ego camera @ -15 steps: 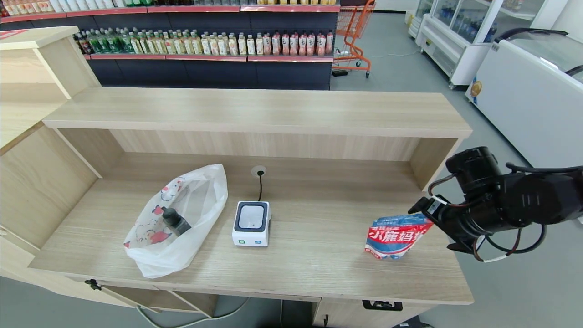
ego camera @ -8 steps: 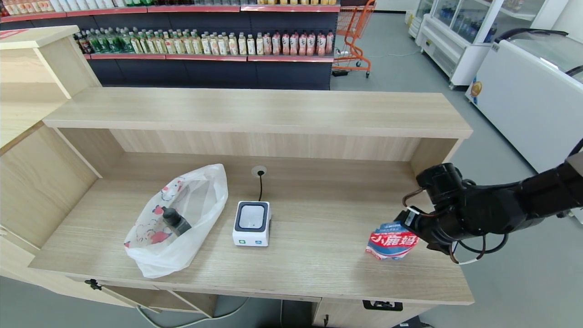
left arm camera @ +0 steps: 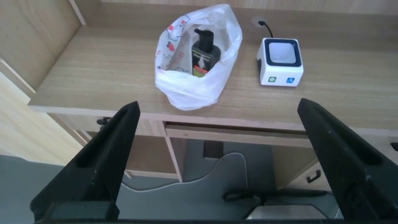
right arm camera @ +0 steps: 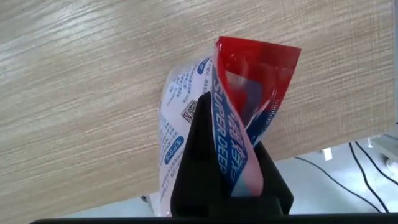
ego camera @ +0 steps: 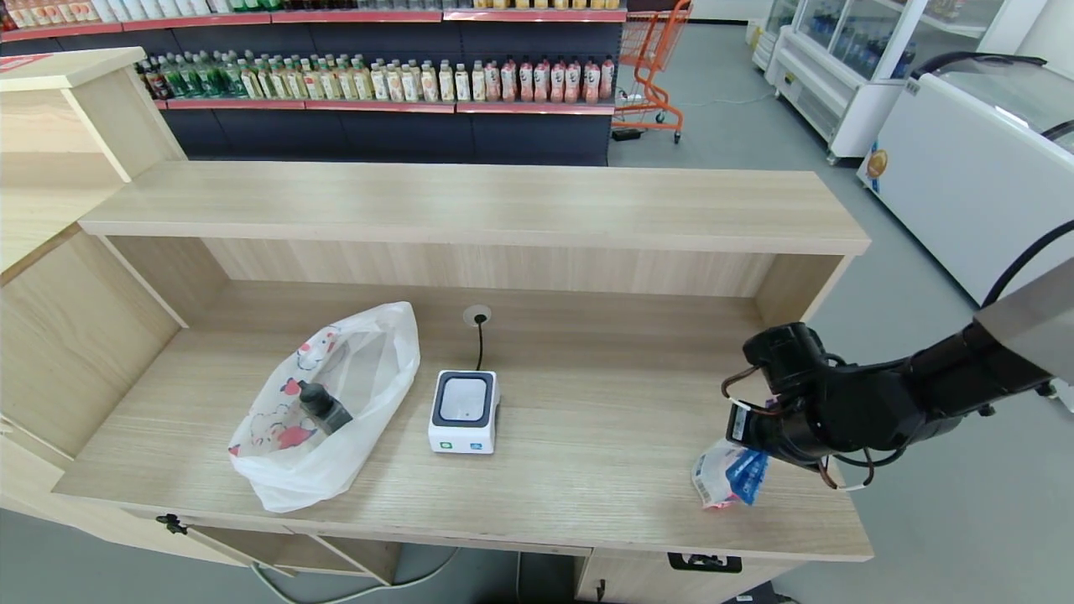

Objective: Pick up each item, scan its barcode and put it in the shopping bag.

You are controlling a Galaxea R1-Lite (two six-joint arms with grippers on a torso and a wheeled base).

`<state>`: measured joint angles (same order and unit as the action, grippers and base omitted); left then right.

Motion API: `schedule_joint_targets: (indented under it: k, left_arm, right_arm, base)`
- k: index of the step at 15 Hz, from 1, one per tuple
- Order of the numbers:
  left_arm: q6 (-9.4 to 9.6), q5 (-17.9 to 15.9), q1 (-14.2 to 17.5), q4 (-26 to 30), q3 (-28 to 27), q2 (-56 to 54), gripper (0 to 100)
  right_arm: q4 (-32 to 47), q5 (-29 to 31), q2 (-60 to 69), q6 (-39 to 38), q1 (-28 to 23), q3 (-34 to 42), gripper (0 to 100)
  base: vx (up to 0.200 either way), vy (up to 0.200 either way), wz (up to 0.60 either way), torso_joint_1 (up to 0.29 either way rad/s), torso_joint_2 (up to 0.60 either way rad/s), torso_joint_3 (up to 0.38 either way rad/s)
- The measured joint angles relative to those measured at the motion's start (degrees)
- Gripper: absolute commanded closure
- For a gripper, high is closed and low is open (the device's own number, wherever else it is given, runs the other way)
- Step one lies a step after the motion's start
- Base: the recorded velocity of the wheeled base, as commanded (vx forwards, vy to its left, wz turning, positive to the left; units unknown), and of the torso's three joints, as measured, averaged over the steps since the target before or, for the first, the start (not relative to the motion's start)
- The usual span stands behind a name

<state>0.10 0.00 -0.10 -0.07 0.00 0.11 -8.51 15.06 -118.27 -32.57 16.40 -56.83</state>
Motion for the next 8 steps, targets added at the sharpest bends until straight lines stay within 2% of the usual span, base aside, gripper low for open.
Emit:
schedule_joint_targets:
  k: [2, 4, 6, 8]
  left_arm:
    - [-0.02, 0.0, 0.0, 0.0, 0.0, 0.0, 0]
    - [0.0, 0.0, 0.0, 0.0, 0.0, 0.0, 0]
    - [0.0, 0.0, 0.0, 0.0, 0.0, 0.0, 0]
    - [0.0, 0.0, 0.0, 0.0, 0.0, 0.0, 0]
  right_arm:
    - [-2.3, -1.23, 1.54, 2.41, 0.2, 0.06, 100]
    - [-5.67, -8.14, 5.07, 5.23, 0.11, 0.35, 100]
    - [-10.42, -24.55, 9.68, 9.23, -1.1, 1.73, 100]
    - [-15.24, -44.56, 14.31, 15.69, -4.46, 4.77, 100]
  base:
    - [0.0, 0.0, 0.0, 0.0, 0.0, 0.0]
    - [0.0, 0.0, 0.0, 0.0, 0.0, 0.0]
    - [0.0, 0.0, 0.0, 0.0, 0.0, 0.0]
    - [0.0, 0.0, 0.0, 0.0, 0.0, 0.0]
